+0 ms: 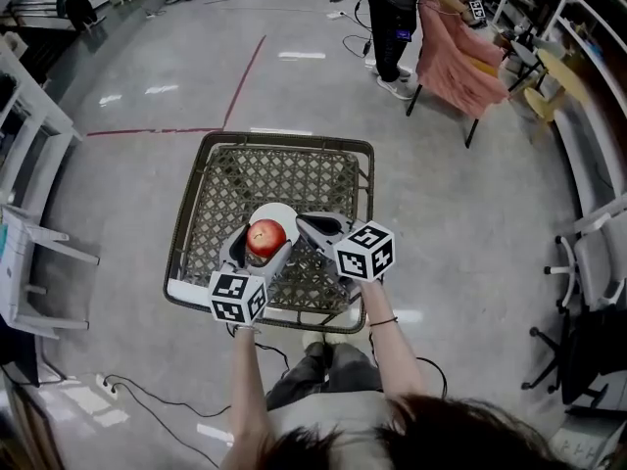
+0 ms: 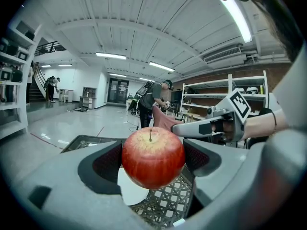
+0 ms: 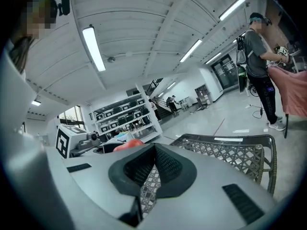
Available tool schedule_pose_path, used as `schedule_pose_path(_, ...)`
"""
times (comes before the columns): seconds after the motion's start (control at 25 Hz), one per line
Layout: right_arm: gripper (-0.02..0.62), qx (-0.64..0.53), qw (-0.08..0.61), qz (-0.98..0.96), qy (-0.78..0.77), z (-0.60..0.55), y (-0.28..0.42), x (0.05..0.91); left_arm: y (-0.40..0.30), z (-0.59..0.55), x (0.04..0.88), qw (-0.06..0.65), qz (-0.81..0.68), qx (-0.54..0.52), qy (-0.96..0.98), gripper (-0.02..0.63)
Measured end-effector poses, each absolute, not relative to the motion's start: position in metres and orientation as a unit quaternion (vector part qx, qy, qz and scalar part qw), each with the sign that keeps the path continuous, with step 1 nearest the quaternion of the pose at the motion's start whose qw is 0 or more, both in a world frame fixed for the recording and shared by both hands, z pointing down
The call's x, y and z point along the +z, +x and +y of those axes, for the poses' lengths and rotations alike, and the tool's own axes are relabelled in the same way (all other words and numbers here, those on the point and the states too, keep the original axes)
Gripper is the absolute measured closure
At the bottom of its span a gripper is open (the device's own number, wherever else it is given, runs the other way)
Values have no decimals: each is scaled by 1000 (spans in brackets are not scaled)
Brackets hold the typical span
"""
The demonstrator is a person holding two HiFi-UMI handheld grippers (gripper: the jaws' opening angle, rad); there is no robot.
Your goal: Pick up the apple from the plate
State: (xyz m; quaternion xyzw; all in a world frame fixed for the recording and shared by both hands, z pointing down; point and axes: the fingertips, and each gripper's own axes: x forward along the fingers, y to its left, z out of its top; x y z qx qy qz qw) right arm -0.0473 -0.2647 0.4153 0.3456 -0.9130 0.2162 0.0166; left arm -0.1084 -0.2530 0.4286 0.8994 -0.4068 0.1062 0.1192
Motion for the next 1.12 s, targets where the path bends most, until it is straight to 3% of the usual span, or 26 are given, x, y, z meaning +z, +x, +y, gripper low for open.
schedule_pose_path(1.12, 586, 169, -11, -939, 299, -220, -32, 351, -96, -195, 379, 95, -402, 79, 907, 204)
